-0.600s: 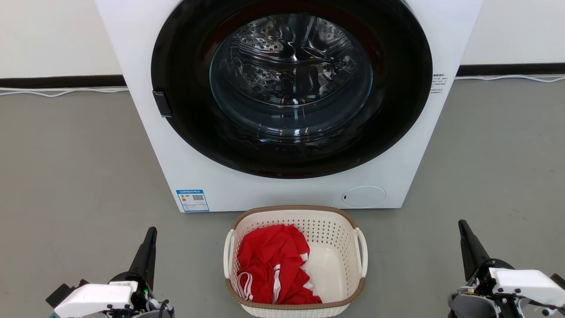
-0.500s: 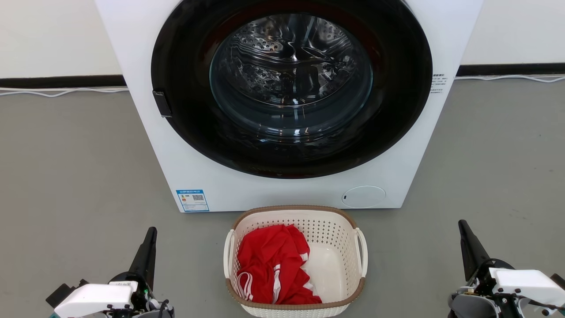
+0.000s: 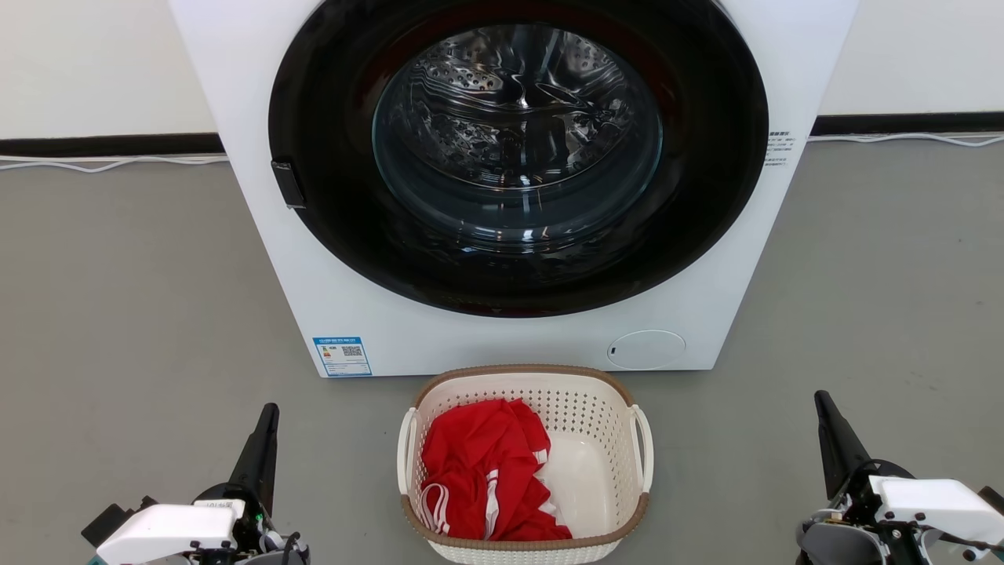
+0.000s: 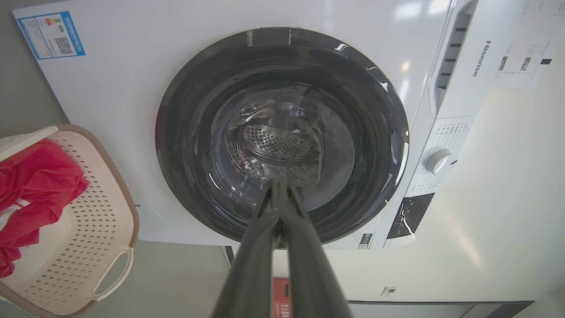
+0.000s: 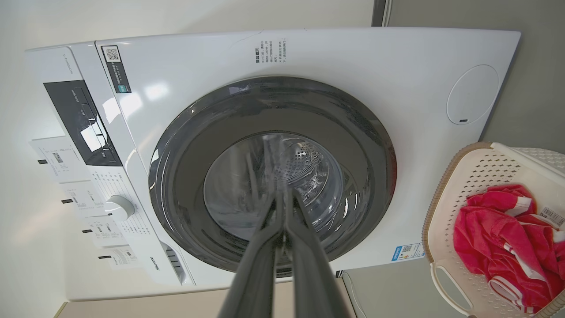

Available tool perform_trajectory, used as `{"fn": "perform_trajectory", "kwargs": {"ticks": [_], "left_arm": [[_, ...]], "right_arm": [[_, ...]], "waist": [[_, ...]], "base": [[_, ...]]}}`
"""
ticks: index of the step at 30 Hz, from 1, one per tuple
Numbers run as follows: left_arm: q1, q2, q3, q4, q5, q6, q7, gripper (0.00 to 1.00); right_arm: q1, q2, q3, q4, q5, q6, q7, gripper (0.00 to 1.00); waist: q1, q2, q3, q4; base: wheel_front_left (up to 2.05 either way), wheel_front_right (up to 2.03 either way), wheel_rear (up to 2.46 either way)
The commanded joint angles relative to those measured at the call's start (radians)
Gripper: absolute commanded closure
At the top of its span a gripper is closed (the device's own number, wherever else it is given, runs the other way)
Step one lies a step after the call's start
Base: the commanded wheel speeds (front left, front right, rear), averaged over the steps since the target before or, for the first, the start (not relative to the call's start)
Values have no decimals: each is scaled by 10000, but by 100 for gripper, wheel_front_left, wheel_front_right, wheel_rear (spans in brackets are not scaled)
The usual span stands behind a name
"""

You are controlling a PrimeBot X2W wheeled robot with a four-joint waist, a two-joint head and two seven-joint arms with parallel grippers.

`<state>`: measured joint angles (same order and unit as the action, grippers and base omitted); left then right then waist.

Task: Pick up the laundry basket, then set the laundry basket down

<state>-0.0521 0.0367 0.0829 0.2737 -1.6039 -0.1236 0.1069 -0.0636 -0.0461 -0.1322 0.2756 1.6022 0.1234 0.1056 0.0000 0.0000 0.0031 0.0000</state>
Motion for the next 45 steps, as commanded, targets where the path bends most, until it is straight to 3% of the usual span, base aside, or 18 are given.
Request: {"fn": "perform_trajectory", "kwargs": {"ticks": [1, 41, 42, 45], "left_arm": [[-558, 135, 304, -289, -51, -71, 60, 100], [-558, 135, 304, -289, -51, -71, 60, 100], [0, 0, 0, 0, 0, 0, 0, 0], [183, -67, -15, 300, 2, 6, -21, 0]], "right_arm": [[-443, -41, 189, -309, 68, 73, 73, 100], [-443, -41, 189, -309, 68, 73, 73, 100], [0, 0, 0, 0, 0, 0, 0, 0], [181, 31, 35, 278, -2, -4, -5, 0]], "waist": [[0, 0, 0, 0], [0, 0, 0, 0], [0, 0, 0, 0], [0, 0, 1, 0]], "base": [[0, 0, 0], [0, 0, 0], [0, 0, 0], [0, 0, 0]]}}
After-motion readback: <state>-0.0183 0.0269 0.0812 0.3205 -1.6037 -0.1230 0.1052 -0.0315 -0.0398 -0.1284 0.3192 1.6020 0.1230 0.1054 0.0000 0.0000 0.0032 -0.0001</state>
